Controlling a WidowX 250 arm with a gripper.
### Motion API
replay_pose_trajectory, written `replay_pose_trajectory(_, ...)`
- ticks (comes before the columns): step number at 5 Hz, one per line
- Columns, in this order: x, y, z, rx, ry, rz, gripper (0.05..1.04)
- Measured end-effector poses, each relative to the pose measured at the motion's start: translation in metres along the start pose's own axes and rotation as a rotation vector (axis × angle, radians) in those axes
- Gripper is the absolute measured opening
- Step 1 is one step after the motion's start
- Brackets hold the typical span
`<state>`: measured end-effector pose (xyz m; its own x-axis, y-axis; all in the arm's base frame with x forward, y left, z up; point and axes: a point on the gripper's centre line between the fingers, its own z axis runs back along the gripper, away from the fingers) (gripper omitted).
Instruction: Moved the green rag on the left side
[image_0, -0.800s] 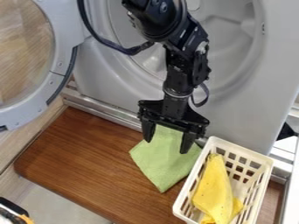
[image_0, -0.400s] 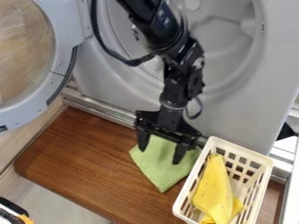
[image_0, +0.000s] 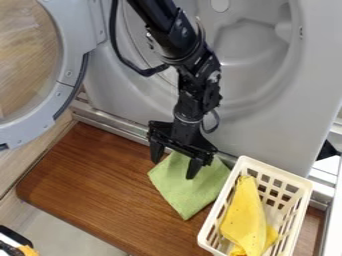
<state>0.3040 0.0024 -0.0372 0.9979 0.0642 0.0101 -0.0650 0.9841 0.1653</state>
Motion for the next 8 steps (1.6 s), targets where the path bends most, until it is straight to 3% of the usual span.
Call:
replay_pose_trajectory(1, -0.004, -0.007, -0.011, -0.071, -0.061, -0.029, 1.001)
replay_pose_trajectory(3, -0.025, -0.020, -0.030, -0.133, -0.097, -0.028, 1.001)
replay_pose_trajectory(4, -0.024, -0.019, -0.039, -0.101, -0.094, -0.055, 1.001)
replay_pose_trajectory(5, -0.021, -0.016, -0.043, -0.086, -0.059, -0.064, 1.002)
replay_pose_trajectory(8, -0.037, 0.020, -0.052, -0.111, -0.038, 0.008, 1.001)
